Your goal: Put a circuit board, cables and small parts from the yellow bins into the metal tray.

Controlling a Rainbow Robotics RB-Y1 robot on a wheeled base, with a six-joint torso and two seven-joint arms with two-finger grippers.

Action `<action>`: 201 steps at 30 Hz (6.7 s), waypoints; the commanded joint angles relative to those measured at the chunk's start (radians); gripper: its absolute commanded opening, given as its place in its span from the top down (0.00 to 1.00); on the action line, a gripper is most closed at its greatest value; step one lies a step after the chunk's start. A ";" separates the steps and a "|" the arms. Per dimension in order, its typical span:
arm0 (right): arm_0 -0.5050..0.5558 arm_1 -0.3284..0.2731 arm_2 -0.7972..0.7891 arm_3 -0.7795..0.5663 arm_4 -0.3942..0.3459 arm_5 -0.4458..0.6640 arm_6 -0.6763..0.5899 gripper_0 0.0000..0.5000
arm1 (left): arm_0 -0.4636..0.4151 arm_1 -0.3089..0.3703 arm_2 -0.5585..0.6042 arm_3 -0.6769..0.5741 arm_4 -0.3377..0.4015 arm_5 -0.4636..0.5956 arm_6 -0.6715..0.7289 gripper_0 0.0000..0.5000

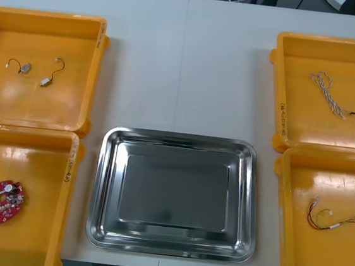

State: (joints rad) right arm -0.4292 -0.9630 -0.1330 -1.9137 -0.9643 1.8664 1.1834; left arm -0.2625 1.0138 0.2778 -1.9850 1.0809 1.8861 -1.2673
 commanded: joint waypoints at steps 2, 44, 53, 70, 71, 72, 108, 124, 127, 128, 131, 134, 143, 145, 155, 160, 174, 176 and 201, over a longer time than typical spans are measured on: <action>0.006 -0.019 -0.033 -0.028 -0.004 0.007 0.027 0.00 | 0.014 0.002 0.034 -0.014 -0.009 -0.010 -0.084 0.00; 0.041 0.000 -0.026 -0.117 -0.065 -0.027 0.117 0.00 | 0.077 0.014 0.089 0.005 -0.025 0.033 0.098 0.00; 0.113 -0.025 -0.026 -0.169 -0.077 -0.075 0.124 0.00 | 0.172 0.008 0.143 -0.037 -0.032 -0.013 0.141 0.00; 0.221 -0.060 -0.099 -0.185 -0.102 -0.088 0.114 0.00 | 0.247 -0.112 0.181 -0.054 -0.113 -0.094 0.215 0.00; 0.230 -0.063 -0.106 -0.186 -0.103 -0.088 0.116 0.00 | 0.252 -0.123 0.181 -0.057 -0.119 -0.102 0.220 0.00; 0.236 -0.068 -0.114 -0.186 -0.105 -0.087 0.116 0.00 | 0.258 -0.133 0.181 -0.060 -0.122 -0.110 0.221 0.00; 0.563 -0.074 -0.254 -0.416 -0.137 -0.164 0.163 0.00 | 0.502 -0.327 0.061 -0.192 -0.357 -0.318 0.247 0.00; 0.624 -0.074 -0.254 -0.432 -0.139 -0.268 0.593 0.00 | 0.559 -0.376 0.029 -0.192 -0.380 -0.398 0.235 0.00; 0.632 -0.074 -0.254 -0.432 -0.137 -0.280 0.702 0.00 | 0.571 -0.380 0.026 -0.192 -0.384 -0.417 0.232 0.00; 0.638 -0.074 -0.254 -0.432 -0.133 -0.282 0.737 0.00 | 0.574 -0.382 0.021 -0.192 -0.386 -0.421 0.232 0.00; 0.667 -0.074 -0.254 -0.432 -0.129 -0.322 0.825 0.00 | 0.575 -0.386 0.015 -0.190 -0.392 -0.423 0.232 0.00; 0.707 -0.074 -0.252 -0.432 -0.111 -0.374 0.895 0.00 | 0.579 -0.393 0.008 -0.189 -0.400 -0.427 0.232 0.00; 0.759 -0.074 -0.249 -0.432 -0.103 -0.438 1.111 0.00 | 0.597 -0.400 -0.009 -0.189 -0.414 -0.456 0.232 0.00; 0.759 -0.074 -0.244 -0.432 -0.105 -0.438 1.162 0.00 | 0.602 -0.400 -0.012 -0.189 -0.415 -0.463 0.232 0.00; 0.759 -0.074 -0.217 -0.412 -0.109 -0.457 1.358 0.00 | 0.623 -0.400 -0.034 -0.189 -0.427 -0.499 0.227 0.00; 0.759 -0.074 -0.183 -0.349 -0.122 -0.532 1.458 0.00 | 0.623 -0.400 -0.034 -0.189 -0.435 -0.498 0.223 0.02; 0.771 -0.074 -0.140 -0.320 -0.133 -0.601 1.522 0.00 | 0.623 -0.400 -0.034 -0.189 -0.440 -0.510 0.221 1.00; 0.774 -0.074 -0.128 -0.315 -0.123 -0.610 1.522 0.00 | 0.625 -0.400 -0.031 -0.187 -0.443 -0.510 0.224 1.00; 0.773 -0.115 0.032 -0.208 -0.086 -0.785 1.522 0.00 | 0.496 -0.313 0.027 -0.190 -0.404 -0.351 0.183 1.00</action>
State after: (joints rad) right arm 0.3268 -1.0180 -0.1317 -2.1379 -1.0610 1.1089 2.6934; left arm 0.2831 0.6425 0.2773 -2.1499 0.6597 1.5014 -1.1133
